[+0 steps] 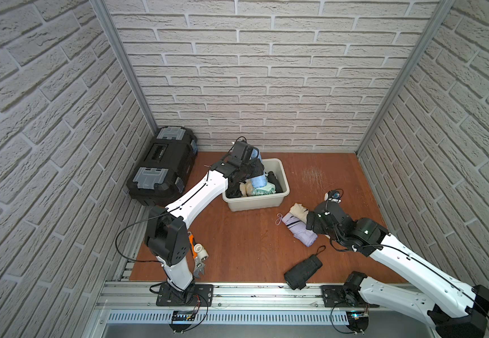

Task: Put the umbrella into the storage box
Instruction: Place the umbrella in the storage box.

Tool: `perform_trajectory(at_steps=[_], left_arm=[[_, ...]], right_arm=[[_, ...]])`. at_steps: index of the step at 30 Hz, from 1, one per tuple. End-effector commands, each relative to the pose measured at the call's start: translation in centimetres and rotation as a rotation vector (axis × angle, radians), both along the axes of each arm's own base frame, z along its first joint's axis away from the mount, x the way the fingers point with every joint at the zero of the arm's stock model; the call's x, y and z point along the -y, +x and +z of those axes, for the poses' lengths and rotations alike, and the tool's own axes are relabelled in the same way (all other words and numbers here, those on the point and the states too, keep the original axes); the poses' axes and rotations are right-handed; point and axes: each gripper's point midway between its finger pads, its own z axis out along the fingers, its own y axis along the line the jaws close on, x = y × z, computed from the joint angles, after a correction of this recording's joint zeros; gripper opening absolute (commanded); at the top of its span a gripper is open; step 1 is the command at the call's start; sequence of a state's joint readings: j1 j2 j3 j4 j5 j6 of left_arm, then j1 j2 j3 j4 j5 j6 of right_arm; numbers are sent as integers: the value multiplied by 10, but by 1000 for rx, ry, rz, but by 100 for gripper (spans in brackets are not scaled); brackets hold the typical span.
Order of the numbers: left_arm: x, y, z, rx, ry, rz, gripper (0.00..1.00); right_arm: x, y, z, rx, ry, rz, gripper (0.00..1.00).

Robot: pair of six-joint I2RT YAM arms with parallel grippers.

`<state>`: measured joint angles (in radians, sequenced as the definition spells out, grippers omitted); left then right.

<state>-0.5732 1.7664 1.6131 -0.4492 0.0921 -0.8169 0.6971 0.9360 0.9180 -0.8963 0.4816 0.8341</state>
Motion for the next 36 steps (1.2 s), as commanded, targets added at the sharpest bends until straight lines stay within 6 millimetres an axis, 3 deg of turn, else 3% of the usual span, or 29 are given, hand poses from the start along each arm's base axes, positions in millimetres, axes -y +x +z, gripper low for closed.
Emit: perform_trajectory(at_steps=[1, 15, 20, 22, 29, 36], left_arm=[[24, 16, 28, 50, -120, -33, 44], [43, 28, -62, -170, -51, -13, 39], [40, 30, -88, -214, 11, -4, 42], [39, 29, -94, -223, 25, 0, 48], [32, 31, -75, -162, 58, 29, 78], [18, 24, -29, -55, 52, 67, 87]], right_arm=[[10, -1, 3, 25, -10, -35, 94], [8, 1, 8, 15, -19, -36, 94], [8, 2, 9, 24, -6, -43, 93], [7, 2, 9, 23, -7, -41, 94], [8, 1, 10, 14, -26, -25, 93], [8, 0, 12, 4, -51, 5, 94]])
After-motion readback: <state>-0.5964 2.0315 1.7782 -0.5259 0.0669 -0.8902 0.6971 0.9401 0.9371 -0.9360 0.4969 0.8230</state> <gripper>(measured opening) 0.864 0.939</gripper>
